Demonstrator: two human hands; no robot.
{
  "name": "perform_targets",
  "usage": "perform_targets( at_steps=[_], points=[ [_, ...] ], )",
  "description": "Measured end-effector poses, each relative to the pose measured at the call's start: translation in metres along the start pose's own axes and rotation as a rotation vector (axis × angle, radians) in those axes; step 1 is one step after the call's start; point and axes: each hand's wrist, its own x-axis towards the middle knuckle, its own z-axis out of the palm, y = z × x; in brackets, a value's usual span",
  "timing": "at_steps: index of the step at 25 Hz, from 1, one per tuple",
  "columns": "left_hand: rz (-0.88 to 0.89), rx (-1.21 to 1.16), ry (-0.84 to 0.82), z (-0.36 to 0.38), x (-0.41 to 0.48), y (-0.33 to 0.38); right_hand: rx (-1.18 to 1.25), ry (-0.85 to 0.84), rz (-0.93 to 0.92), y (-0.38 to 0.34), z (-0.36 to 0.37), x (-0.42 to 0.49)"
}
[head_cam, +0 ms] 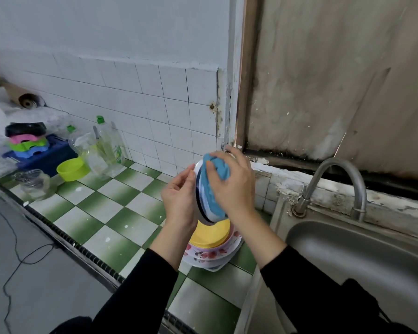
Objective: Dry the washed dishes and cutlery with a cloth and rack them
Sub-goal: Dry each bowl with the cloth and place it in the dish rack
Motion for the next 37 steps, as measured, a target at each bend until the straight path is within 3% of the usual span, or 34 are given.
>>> perform_targets(
  at_steps=[2, 3, 4, 7, 8, 9, 12, 13, 16, 20, 21, 25, 29, 33, 34, 37],
  points=[
    [0.077, 0.044, 0.087, 0.005, -0.006, 0.006, 0.18, -0.071, 0.256, -0.011, -0.002, 0.022],
    [0.089, 0.044, 0.138, 0.007, -0.008, 0.009, 0.186, -0.116, 0.261, -0.015, -0.001, 0.025],
    [0.081, 0.026, 0.19, 0.008, -0.009, 0.012, 0.183, -0.13, 0.131, -0.015, -0.001, 0.022],
    [0.063, -0.055, 0.289, 0.003, -0.003, 0.023, 0.238, -0.142, -0.482, 0.007, 0.005, -0.004],
    [0.07, -0.055, 0.292, 0.001, -0.002, 0.027, 0.282, -0.134, -0.525, 0.014, 0.005, -0.008],
    [0.079, -0.042, 0.289, 0.001, -0.002, 0.03, 0.341, -0.105, -0.46, 0.016, 0.006, -0.011],
    [0.072, -0.03, 0.297, 0.004, -0.008, 0.031, 0.497, 0.037, -0.042, -0.007, 0.01, -0.014],
    [0.053, -0.049, 0.302, 0.004, -0.01, 0.032, 0.482, 0.084, -0.028, -0.012, 0.01, -0.016],
    [0.018, -0.125, 0.326, 0.002, -0.011, 0.042, 0.413, 0.117, -0.226, -0.005, 0.005, -0.029],
    [0.111, -0.087, 0.258, 0.005, -0.025, 0.053, 0.599, 0.137, 0.079, -0.013, -0.006, -0.024],
    [0.12, -0.087, 0.254, 0.007, -0.029, 0.055, 0.607, 0.166, 0.058, -0.019, -0.008, -0.024],
    [0.08, -0.169, 0.252, 0.008, -0.036, 0.066, 0.51, 0.152, -0.316, -0.008, -0.006, -0.04],
    [0.103, -0.17, 0.26, 0.01, -0.045, 0.068, 0.801, 0.234, 0.133, -0.017, -0.002, -0.041],
    [0.085, -0.256, 0.237, 0.013, -0.052, 0.077, 0.646, 0.288, -0.199, -0.033, 0.004, -0.068],
    [0.082, -0.277, 0.226, 0.013, -0.052, 0.079, 0.664, 0.291, -0.176, -0.037, 0.005, -0.074],
    [0.061, -0.323, 0.204, 0.006, -0.051, 0.081, 0.965, 0.383, 0.268, -0.055, -0.003, -0.068]
  ],
)
